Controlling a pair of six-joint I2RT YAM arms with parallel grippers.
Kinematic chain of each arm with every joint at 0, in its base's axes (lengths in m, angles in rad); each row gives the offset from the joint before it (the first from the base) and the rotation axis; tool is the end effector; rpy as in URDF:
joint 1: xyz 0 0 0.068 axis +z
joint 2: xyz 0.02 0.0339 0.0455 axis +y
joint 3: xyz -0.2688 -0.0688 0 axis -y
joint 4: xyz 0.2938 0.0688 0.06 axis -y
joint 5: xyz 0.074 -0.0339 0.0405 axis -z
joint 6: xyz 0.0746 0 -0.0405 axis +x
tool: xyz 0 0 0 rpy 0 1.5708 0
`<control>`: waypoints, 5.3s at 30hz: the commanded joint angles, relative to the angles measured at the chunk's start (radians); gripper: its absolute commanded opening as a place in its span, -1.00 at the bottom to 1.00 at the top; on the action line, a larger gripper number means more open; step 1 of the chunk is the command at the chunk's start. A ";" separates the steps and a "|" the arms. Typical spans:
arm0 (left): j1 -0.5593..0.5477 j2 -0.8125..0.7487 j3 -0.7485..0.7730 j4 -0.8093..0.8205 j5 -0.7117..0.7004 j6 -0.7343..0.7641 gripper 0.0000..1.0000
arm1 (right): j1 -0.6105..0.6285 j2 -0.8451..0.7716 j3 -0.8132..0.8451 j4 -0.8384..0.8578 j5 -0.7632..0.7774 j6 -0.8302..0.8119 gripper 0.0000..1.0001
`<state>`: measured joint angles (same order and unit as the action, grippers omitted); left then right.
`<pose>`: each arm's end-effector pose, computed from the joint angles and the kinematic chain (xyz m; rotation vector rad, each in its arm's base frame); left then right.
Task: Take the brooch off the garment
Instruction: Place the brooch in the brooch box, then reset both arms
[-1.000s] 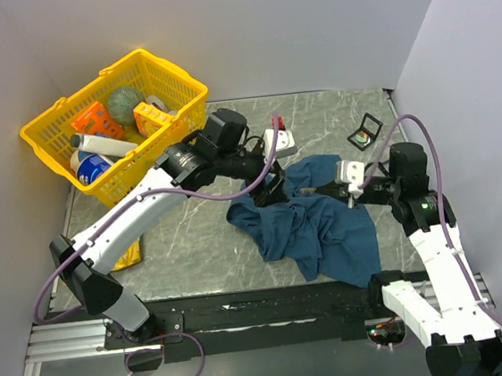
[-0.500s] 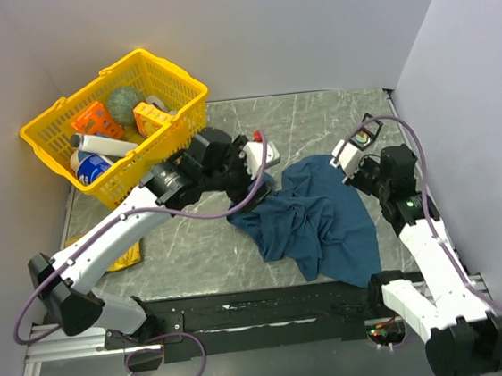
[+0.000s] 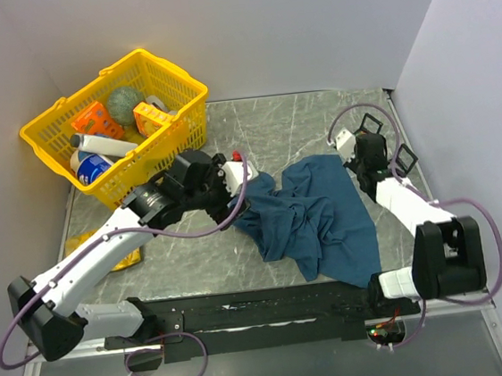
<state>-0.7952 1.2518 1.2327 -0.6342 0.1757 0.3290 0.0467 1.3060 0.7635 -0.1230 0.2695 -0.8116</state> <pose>0.2341 -0.2574 0.3335 1.2808 1.8500 -0.4491 0.3476 -0.0036 0.1825 -0.8193 2.1551 -0.7069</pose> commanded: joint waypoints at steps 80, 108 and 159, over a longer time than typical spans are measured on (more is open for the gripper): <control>0.516 0.035 0.277 -0.360 0.508 0.082 0.92 | -0.255 0.475 0.003 0.652 0.045 -0.104 -1.00; 0.530 0.038 0.283 -0.363 0.536 0.082 0.93 | -0.263 0.446 0.008 0.554 -0.006 -0.070 -0.24; 0.545 -0.270 0.252 -0.042 0.062 -0.202 0.92 | -0.151 -0.708 0.536 -0.745 -1.237 0.341 1.00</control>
<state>-0.2554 0.9932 1.4925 -0.7143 0.3199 0.1658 -0.0891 0.6071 1.3251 -0.8829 -0.9035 -0.5343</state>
